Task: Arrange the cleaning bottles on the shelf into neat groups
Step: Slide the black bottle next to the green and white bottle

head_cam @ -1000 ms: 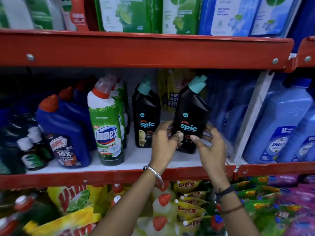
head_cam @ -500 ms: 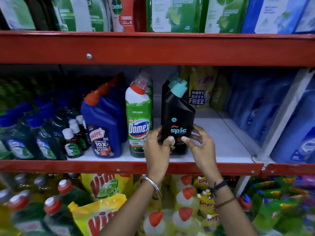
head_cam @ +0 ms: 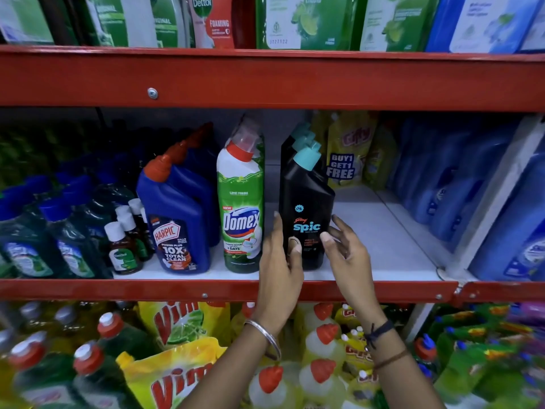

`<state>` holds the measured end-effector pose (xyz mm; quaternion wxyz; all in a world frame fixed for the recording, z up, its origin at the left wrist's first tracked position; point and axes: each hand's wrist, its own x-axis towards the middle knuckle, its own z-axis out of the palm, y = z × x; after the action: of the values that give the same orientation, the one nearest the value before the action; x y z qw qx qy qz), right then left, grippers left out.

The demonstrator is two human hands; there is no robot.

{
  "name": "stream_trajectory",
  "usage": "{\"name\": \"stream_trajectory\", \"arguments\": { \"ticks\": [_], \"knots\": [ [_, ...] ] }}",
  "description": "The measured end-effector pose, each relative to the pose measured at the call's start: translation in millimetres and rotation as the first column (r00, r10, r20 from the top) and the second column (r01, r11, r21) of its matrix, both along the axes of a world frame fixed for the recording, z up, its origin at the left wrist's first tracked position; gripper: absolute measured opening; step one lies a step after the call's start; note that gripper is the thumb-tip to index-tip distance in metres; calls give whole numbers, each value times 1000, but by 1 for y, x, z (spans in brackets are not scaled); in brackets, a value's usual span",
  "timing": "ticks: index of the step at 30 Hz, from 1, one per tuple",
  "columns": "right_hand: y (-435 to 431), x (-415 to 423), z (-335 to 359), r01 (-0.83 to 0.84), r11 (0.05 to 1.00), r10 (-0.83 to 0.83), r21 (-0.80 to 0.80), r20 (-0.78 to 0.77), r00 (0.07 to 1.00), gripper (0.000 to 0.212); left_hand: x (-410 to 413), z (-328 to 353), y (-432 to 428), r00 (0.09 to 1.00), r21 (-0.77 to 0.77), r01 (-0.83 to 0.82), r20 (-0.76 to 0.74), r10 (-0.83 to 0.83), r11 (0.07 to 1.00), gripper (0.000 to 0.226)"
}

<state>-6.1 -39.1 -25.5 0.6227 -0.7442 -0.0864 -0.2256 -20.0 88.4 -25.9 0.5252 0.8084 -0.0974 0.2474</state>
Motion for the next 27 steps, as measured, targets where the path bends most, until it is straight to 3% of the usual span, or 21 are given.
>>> {"name": "stream_trajectory", "arguments": {
  "ticks": [4, 14, 16, 19, 21, 24, 27],
  "knots": [
    [-1, -2, -4, -11, 999, 13, 32, -44, 999, 40, -2, -3, 8, 999, 102, 43, -24, -41, 994, 68],
    [1, -3, 1, -43, 998, 46, 43, -51, 998, 31, 3, -2, 12, 999, 67, 38, -29, -36, 997, 70],
    [3, -8, 3, -14, 999, 15, 30, -46, 999, 37, 1, -2, 13, 999, 58, 48, -24, -46, 997, 68],
    [17, -21, 6, 114, 992, -119, 58, 74, 990, 67, -12, 0, 16, 995, -1, 21, 98, -21, 1000, 53],
    [31, -34, 8, 117, 989, -132, 89, 190, 973, 64, -24, 1, 23, 975, -91, -47, 214, 66, 995, 41],
    [61, -45, 6, -36, 999, 29, 34, 202, 979, 57, -31, -1, 42, 940, -189, -132, 287, 183, 973, 39],
    [90, -42, 1, -182, 983, 185, -37, 82, 979, 71, -23, -3, 62, 968, -205, -125, 187, 164, 971, 48]
  ]
}}
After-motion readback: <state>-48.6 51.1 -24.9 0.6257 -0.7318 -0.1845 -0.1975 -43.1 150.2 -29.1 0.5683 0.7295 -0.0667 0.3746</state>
